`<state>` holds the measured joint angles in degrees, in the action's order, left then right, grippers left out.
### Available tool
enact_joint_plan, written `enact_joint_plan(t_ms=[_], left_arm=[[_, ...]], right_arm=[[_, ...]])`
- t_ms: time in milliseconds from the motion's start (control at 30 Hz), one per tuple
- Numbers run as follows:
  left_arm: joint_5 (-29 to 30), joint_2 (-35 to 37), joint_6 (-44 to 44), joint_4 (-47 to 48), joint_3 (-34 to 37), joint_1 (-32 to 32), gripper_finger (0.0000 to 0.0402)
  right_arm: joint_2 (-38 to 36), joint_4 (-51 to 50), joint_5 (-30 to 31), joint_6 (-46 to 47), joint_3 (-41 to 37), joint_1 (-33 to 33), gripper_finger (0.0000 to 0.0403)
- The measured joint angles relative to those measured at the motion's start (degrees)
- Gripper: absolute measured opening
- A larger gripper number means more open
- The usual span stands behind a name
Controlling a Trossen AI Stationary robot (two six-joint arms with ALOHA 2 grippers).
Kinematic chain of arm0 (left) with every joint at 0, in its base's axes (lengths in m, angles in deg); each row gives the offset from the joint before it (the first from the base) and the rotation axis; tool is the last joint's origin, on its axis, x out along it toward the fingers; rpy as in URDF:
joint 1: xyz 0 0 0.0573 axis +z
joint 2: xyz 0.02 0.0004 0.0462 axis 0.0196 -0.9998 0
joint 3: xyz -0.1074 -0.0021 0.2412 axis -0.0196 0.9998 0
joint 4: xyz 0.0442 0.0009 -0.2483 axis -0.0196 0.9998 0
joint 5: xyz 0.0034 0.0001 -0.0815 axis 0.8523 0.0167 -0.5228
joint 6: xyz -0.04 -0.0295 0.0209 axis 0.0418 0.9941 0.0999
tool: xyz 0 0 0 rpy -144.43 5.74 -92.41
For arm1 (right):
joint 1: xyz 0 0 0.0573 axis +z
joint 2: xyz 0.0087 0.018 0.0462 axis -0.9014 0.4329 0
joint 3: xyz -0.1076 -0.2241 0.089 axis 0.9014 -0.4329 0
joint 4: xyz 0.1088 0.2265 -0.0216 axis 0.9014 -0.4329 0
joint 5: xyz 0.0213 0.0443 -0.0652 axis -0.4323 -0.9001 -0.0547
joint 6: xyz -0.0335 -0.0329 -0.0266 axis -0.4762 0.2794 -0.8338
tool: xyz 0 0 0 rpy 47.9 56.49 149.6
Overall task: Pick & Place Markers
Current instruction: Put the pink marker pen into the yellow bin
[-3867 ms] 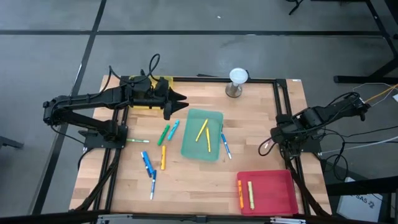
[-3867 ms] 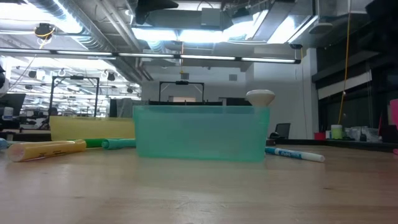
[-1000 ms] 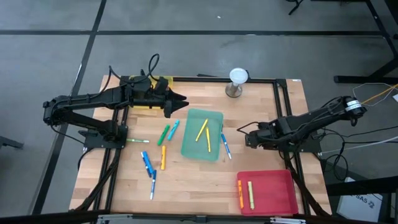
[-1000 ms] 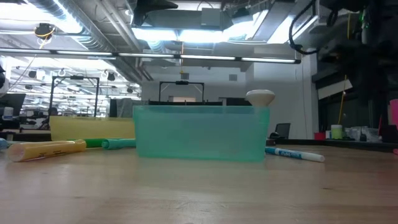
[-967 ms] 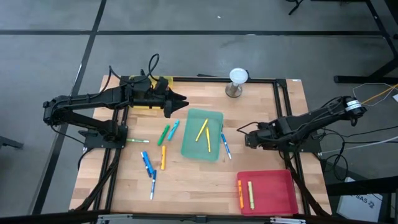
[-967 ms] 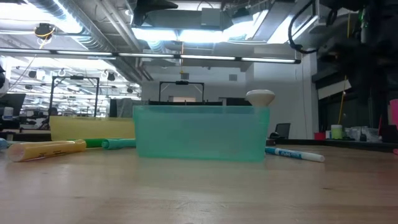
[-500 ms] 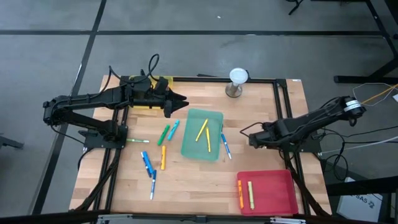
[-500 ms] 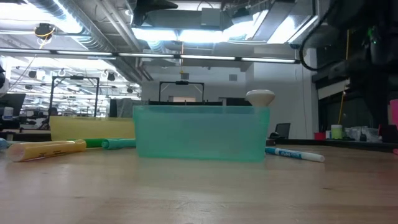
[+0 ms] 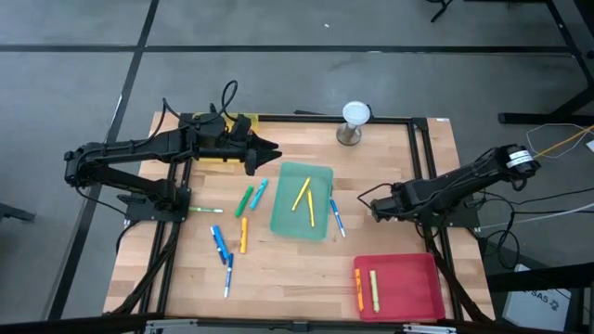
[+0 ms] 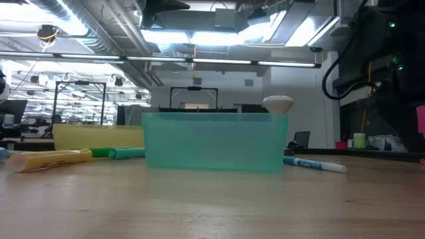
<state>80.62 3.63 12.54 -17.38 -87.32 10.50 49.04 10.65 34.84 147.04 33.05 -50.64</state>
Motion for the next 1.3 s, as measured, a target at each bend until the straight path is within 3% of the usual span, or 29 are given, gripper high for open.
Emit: enact_joint_plan(t_ms=[433,700,1300], left_arm=[[0.12,0.0,-0.02,0.0,0.0,0.0,0.0212],[0.1,0.0,0.02,0.0,0.0,0.02,0.0212],[0.1,0.0,1.55,0.02,0.0,0.0,0.0212]], right_arm=[[6.94,3.24,0.93,-0.04,0.0,-1.2,0.0279],[8.37,0.61,0.94,-0.33,0.0,-1.18,0.0279],[8.32,5.34,2.03,-2.97,-3.4,-1.13,0.0278]])
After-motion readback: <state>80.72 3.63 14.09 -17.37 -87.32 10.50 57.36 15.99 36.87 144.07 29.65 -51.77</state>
